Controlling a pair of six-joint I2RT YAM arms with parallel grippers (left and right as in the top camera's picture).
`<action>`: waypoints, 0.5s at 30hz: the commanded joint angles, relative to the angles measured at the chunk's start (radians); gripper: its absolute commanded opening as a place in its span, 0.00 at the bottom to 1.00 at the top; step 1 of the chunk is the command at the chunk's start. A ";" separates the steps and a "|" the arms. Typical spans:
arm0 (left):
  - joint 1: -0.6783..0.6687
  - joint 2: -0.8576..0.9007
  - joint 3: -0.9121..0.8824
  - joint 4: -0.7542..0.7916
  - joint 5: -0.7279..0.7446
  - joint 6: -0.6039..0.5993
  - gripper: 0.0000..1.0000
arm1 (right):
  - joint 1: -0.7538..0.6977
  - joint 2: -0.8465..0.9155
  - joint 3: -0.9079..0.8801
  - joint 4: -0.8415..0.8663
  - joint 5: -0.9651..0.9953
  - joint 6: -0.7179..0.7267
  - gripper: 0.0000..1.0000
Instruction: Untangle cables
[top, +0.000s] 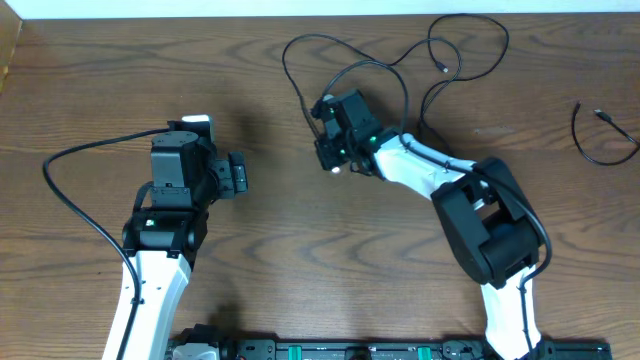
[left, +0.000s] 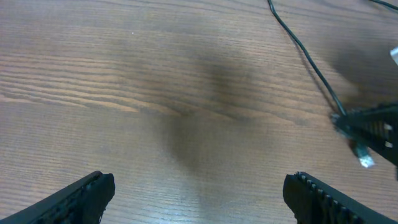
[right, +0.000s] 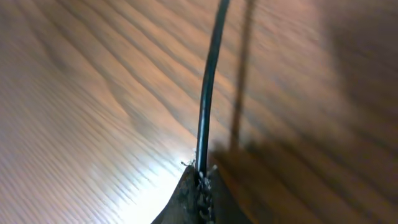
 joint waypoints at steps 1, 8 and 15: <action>0.005 -0.007 0.000 0.000 -0.013 -0.005 0.92 | -0.055 -0.092 0.001 -0.085 0.014 0.018 0.01; 0.005 -0.007 0.000 0.000 -0.013 -0.005 0.92 | -0.151 -0.253 0.001 -0.373 0.027 -0.113 0.01; 0.005 -0.007 0.000 0.000 -0.013 -0.005 0.92 | -0.296 -0.325 0.001 -0.491 0.382 -0.124 0.01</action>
